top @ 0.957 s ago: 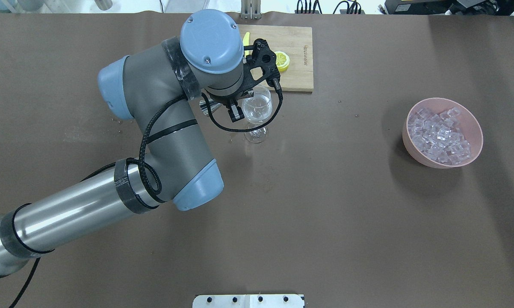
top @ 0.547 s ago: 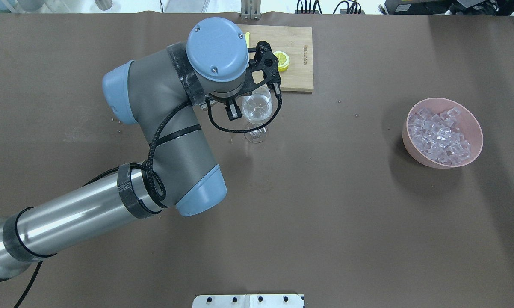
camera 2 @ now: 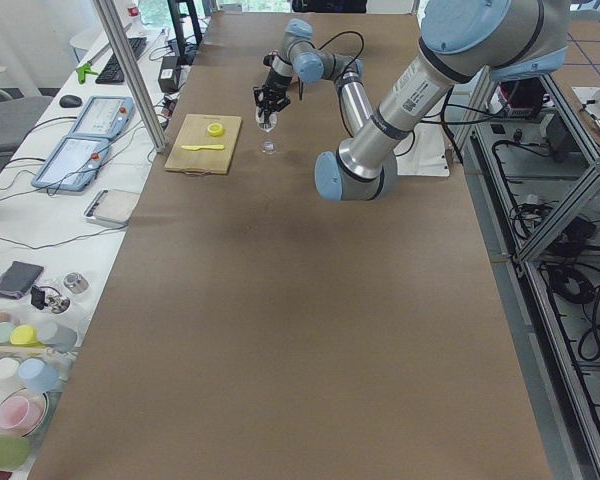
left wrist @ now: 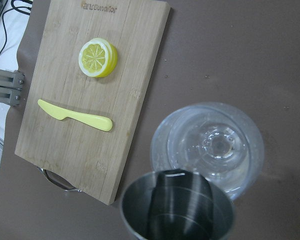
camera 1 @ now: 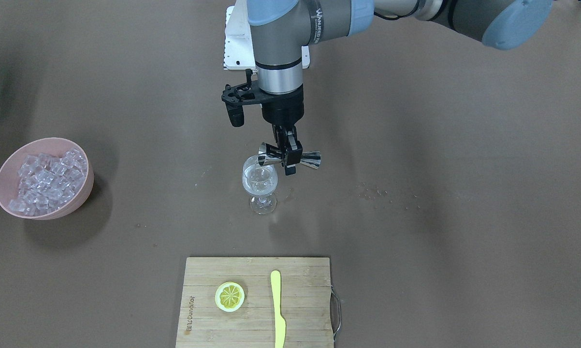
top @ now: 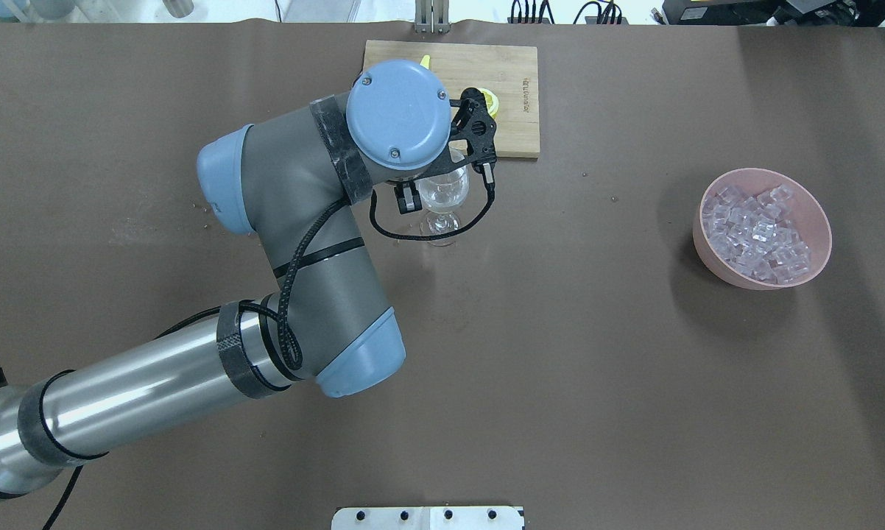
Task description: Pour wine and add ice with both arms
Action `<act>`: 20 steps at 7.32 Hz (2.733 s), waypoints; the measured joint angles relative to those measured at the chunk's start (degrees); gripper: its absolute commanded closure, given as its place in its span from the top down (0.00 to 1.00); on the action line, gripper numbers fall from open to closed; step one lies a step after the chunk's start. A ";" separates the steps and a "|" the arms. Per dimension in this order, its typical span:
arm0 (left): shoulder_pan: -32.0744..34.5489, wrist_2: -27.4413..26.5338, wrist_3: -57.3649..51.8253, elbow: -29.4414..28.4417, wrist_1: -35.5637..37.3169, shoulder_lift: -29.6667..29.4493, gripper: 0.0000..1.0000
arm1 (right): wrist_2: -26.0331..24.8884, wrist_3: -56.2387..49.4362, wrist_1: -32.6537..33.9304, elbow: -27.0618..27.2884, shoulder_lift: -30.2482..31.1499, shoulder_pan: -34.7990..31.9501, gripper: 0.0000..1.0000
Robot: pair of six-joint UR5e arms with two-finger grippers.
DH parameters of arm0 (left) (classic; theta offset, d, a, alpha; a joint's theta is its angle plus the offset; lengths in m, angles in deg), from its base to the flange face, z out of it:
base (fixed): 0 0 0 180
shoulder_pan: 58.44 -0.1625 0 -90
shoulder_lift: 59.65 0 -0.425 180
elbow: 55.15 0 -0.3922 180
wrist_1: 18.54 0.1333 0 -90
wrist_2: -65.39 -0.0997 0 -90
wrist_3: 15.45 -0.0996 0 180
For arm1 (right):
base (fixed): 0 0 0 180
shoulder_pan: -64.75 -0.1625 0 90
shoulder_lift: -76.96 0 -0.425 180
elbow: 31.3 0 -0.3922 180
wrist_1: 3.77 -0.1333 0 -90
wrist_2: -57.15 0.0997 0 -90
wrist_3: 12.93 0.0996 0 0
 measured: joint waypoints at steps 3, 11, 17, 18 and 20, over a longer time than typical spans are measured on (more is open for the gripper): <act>-0.21 -4.91 -4.59 0.31 1.93 -0.37 0.00 | 0.00 0.00 0.00 -0.03 0.00 0.00 1.00; -4.10 -14.46 -8.94 0.27 4.94 -1.65 0.00 | 0.00 0.06 0.00 -0.09 -0.08 0.00 1.00; -4.18 -14.56 -8.91 0.88 3.64 -1.33 0.00 | 0.00 0.03 0.00 -0.09 -0.08 0.00 1.00; -4.12 -13.83 -8.73 1.10 1.76 -0.76 0.00 | 0.00 0.06 0.00 -0.09 -0.09 0.00 1.00; -3.40 -10.29 -8.38 1.26 -2.72 0.99 0.00 | 0.00 0.05 0.00 -0.09 -0.15 0.00 1.00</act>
